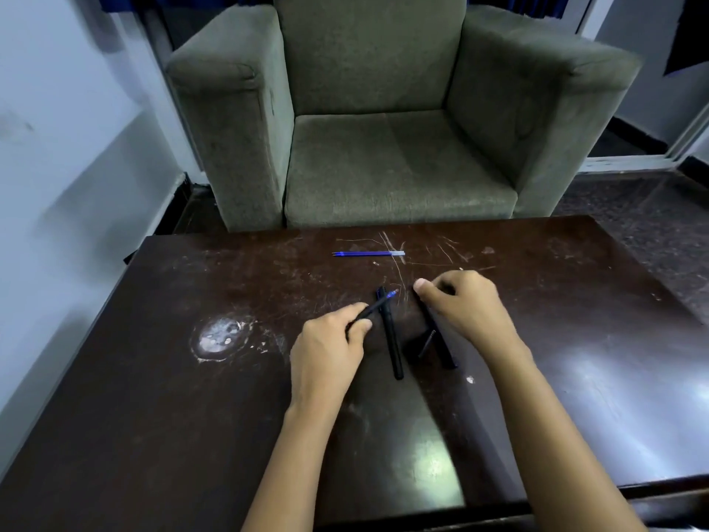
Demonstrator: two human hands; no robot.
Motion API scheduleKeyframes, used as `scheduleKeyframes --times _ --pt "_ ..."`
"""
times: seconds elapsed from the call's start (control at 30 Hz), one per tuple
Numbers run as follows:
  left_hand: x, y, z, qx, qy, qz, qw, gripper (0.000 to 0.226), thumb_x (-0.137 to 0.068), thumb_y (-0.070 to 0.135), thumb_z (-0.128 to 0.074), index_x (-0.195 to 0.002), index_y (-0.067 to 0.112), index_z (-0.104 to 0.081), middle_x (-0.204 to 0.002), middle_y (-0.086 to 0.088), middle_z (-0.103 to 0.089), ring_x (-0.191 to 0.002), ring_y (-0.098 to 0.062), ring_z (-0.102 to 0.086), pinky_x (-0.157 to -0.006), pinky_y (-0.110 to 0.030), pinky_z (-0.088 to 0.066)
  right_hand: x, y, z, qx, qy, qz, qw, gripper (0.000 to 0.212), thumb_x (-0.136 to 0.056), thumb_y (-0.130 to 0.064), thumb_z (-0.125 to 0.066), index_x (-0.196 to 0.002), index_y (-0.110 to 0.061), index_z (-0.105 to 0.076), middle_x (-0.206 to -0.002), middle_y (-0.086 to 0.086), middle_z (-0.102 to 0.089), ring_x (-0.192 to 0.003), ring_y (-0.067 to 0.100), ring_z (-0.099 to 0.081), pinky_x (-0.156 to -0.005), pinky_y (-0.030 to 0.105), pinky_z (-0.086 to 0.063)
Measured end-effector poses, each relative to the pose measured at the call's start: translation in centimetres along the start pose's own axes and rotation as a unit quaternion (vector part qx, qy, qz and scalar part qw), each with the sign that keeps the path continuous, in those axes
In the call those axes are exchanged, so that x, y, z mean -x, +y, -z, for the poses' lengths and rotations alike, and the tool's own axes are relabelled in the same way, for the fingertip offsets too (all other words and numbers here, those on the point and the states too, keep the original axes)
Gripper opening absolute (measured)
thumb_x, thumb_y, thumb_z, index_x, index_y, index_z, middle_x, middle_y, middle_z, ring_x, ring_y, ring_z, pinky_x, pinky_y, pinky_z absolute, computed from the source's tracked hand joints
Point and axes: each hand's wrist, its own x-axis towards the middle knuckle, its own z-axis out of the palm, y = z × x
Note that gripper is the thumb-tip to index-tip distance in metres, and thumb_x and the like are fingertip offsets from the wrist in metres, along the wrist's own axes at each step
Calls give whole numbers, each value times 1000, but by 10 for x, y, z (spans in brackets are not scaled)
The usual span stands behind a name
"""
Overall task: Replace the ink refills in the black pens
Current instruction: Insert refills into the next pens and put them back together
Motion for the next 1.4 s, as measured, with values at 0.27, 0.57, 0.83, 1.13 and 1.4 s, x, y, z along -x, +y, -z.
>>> scheduleKeyframes --times 0.27,0.57,0.83,1.13,1.4 --pt "-1 1 0 28 -9 42 999 34 -93 38 -58 -125 29 -64 -109 0 -72 -97 -20 -67 -82 -36 -56 9 -13 -20 185 -73 -142 970 44 -82 -38 -70 -105 -2 -59 -98 13 -67 -87 29 -67 -70 32 -51" --pt "-2 -1 0 44 -34 52 997 33 -93 38 -58 -125 31 -63 -111 2 -71 -100 -18 -66 -84 -36 -55 13 -16 -27 107 -19 -116 987 32 -83 -24 -66 -109 -8 -57 -99 9 -62 -87 27 -62 -66 28 -42" --pt "-2 -1 1 93 -54 40 993 32 -92 34 -60 -123 28 -65 -117 6 -69 -107 -13 -63 -91 -30 -50 2 -17 -17 -543 -17 -114 832 23 -95 -4 -44 -101 -19 -61 -78 5 -58 -70 16 -61 -65 27 -54" --pt "-2 1 2 97 -79 23 992 33 -93 34 -59 -125 28 -64 -122 9 -67 -113 -10 -59 -88 -20 -43 -3 -11 -15 -620 -107 -119 768 44 -98 -2 -32 -110 -28 -66 -76 -1 -56 -69 9 -50 -68 22 -46" --pt "-2 1 2 96 -84 16 992 32 -92 34 -60 -124 29 -65 -117 9 -69 -109 -9 -61 -85 -18 -43 -4 -11 -15 -712 -81 -124 687 37 -100 -1 -29 -105 -24 -57 -75 4 -54 -68 13 -52 -60 23 -50"
